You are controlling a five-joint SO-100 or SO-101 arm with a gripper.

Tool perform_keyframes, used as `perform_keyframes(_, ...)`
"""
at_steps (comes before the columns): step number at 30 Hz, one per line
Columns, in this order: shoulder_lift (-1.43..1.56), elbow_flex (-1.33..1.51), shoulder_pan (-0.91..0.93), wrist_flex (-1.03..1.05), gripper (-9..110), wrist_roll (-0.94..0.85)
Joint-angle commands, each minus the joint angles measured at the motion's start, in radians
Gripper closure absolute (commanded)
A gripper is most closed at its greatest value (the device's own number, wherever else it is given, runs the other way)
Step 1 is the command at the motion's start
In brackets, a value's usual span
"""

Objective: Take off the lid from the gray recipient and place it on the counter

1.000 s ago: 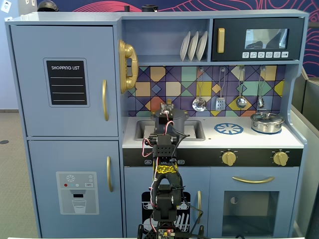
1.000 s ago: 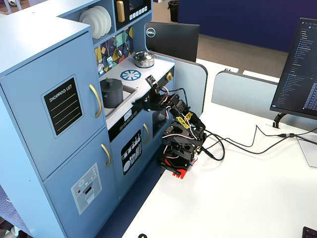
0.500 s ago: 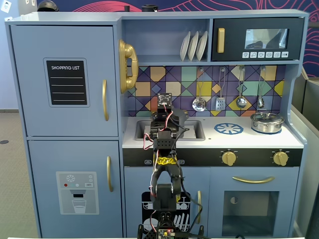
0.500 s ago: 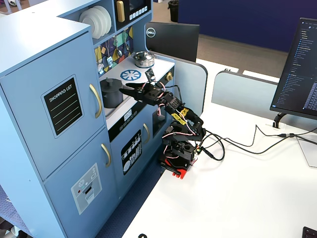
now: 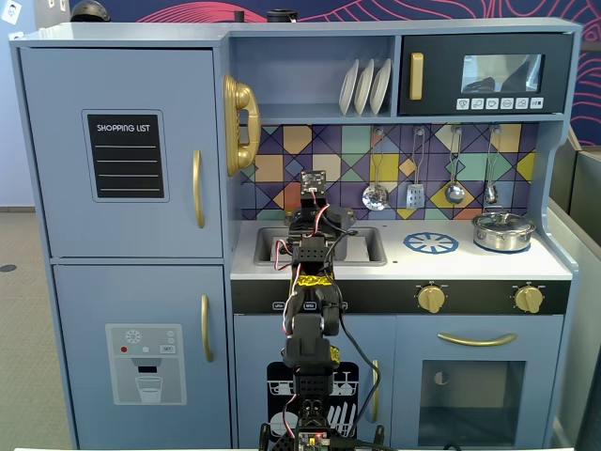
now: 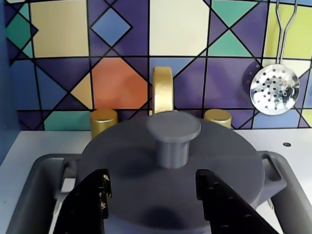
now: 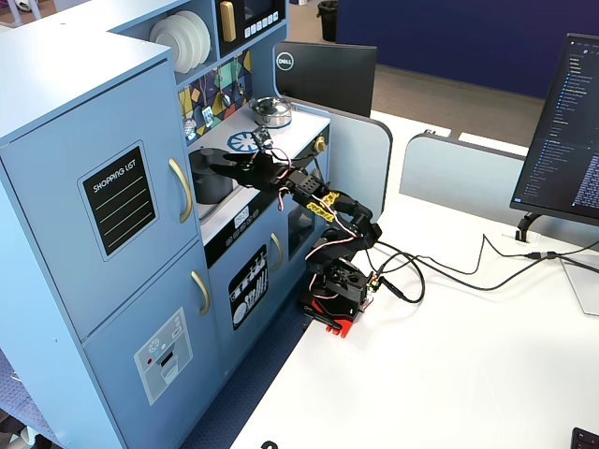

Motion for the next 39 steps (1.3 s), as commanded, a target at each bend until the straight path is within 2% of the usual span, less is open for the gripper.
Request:
perform_keyframes(1,-0.054,-0.078,0.020,-0.083,88,0.009)
perform_keyframes(17,-0.284,-0.218,0.035,-0.164,90,0.020)
perform_keyframes(20,-0.311,-0.230,0.025,-0.187,95,0.015)
perform_keyframes(23,-0.316,-0.229,0.015,-0.176,101,-0.006)
perform_keyframes(33,-0.247,-0.278,-0.012,-0.175,102,-0.018)
perform_keyframes(39,-0.181,-0.376,0.054,-0.067,102,-0.032)
